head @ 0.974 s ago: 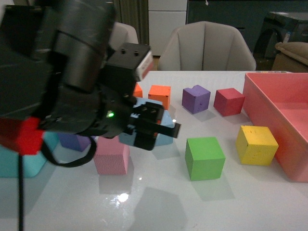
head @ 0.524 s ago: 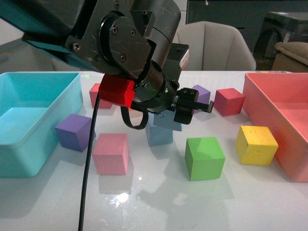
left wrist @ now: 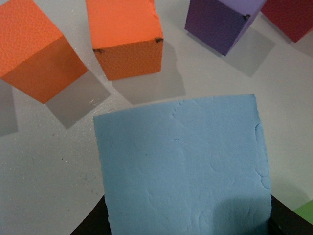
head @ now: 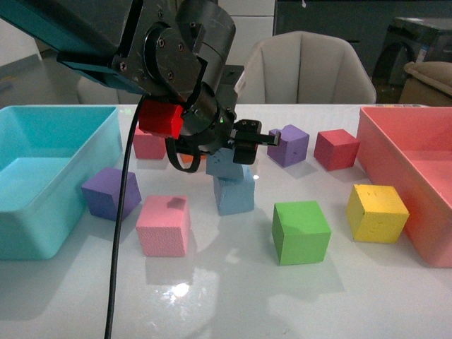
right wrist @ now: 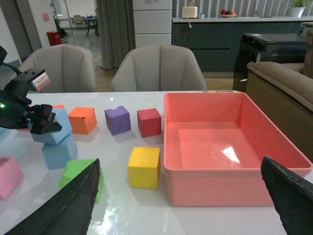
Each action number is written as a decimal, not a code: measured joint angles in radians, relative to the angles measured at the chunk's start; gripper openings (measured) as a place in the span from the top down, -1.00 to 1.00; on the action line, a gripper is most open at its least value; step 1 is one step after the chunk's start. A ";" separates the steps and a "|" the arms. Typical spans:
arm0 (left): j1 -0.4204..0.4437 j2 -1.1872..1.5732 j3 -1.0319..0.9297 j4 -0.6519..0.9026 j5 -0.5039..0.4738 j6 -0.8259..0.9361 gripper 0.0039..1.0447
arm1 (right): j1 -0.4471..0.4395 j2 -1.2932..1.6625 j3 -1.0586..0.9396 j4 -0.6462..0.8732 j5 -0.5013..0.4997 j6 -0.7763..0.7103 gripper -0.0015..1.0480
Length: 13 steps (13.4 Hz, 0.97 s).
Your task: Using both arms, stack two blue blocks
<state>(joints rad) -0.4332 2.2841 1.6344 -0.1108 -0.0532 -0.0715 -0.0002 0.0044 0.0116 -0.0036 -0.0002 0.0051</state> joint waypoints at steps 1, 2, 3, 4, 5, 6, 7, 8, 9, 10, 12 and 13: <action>0.003 0.003 -0.002 0.000 0.005 -0.004 0.08 | 0.000 0.000 0.000 0.000 0.000 0.000 -0.87; 0.003 0.003 -0.004 0.004 0.008 -0.004 0.08 | 0.000 0.000 0.000 0.000 0.000 0.000 -0.87; 0.002 0.003 -0.004 0.005 0.013 -0.004 0.08 | 0.000 0.000 0.000 0.000 0.000 0.000 -0.87; -0.002 0.003 -0.004 0.004 0.015 -0.004 0.08 | 0.000 0.000 0.000 0.000 0.000 0.000 -0.87; -0.004 0.004 -0.004 0.000 0.021 -0.004 0.08 | 0.000 0.000 0.000 0.000 0.000 0.000 -0.87; -0.005 0.004 -0.004 -0.001 0.021 -0.003 0.08 | 0.000 0.000 0.000 0.000 0.000 0.000 -0.87; -0.005 0.005 -0.004 -0.002 0.021 -0.003 0.08 | 0.000 0.000 0.000 0.000 0.000 0.000 -0.87; -0.006 0.008 -0.004 0.000 0.023 -0.003 0.08 | 0.000 0.000 0.000 0.000 0.000 0.000 -0.87; -0.008 0.016 -0.004 0.014 0.023 0.000 0.08 | 0.000 0.000 0.000 0.000 0.000 0.000 -0.87; -0.008 0.018 -0.002 0.014 0.022 0.000 -0.24 | 0.000 0.000 0.000 0.000 0.000 0.000 -0.87; -0.008 0.020 -0.002 0.027 0.014 -0.001 -0.83 | 0.000 0.000 0.000 0.000 0.000 0.000 -0.87; -0.008 0.019 -0.002 0.032 0.014 -0.001 -0.88 | 0.000 0.000 0.000 0.000 0.000 0.000 -0.87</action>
<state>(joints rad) -0.4416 2.3032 1.6321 -0.0788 -0.0387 -0.0723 -0.0002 0.0044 0.0116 -0.0032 0.0002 0.0051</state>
